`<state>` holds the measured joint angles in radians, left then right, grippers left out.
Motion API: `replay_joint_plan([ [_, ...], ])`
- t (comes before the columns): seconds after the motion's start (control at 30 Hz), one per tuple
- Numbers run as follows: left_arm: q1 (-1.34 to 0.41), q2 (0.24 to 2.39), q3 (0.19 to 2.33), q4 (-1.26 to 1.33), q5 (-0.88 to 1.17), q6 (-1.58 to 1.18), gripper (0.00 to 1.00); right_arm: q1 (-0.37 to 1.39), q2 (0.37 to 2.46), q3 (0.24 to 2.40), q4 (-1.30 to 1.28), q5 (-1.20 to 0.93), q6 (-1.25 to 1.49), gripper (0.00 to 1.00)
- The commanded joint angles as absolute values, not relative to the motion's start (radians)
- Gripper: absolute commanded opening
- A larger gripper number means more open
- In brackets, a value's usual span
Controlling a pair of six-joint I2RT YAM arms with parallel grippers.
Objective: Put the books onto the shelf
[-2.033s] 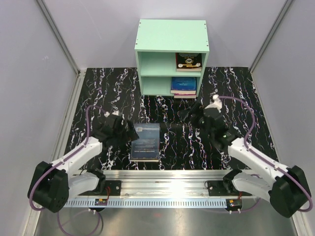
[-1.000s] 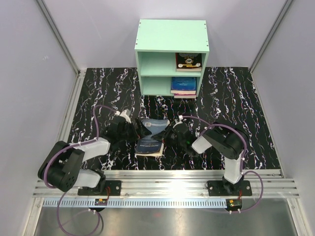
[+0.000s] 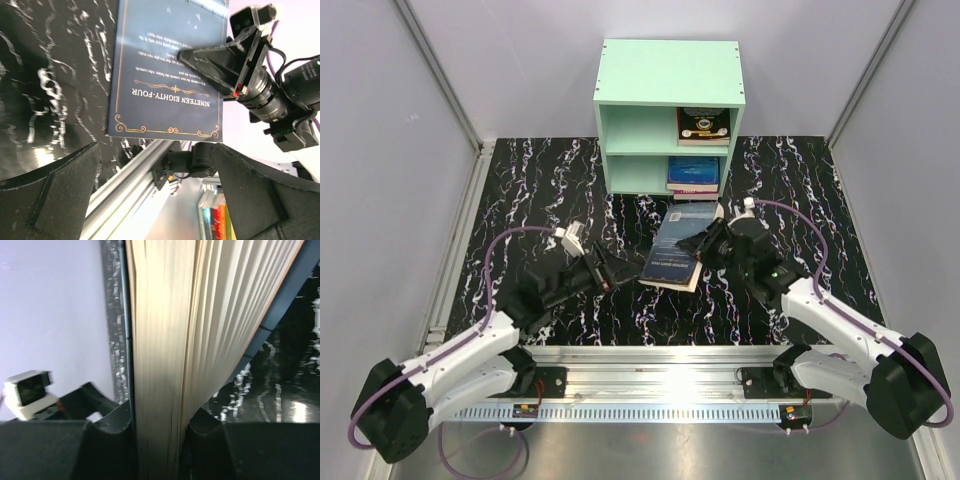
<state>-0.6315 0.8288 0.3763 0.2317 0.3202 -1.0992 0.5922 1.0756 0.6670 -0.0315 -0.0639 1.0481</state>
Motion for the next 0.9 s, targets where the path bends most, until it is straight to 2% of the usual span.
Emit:
replay_joint_plan([
  [0.0, -0.698, 0.899, 0.431, 0.314, 0.258, -1.147, 0.99, 0.574, 1.058, 0.687, 0.198, -0.184, 1.137, 0.0],
  [0.23, -0.804, 0.977, 0.443, 0.333, 0.114, -1.151, 0.99, 0.549, 1.032, 0.675, 0.293, -0.287, 1.245, 0.0],
  [0.5, -0.805, 0.896, 0.426, 0.367, -0.035, -1.169, 0.98, 0.546, 1.074, 0.545, 0.508, -0.436, 1.411, 0.0],
  [0.73, -0.805, 0.916, 0.477, 0.359, -0.066, -1.137, 0.89, 0.548, 1.146, 0.498, 0.684, -0.507, 1.5, 0.0],
  [0.87, -0.808, 0.942, 0.479, 0.388, -0.069, -1.144, 0.79, 0.548, 1.186, 0.488, 0.791, -0.534, 1.557, 0.0],
])
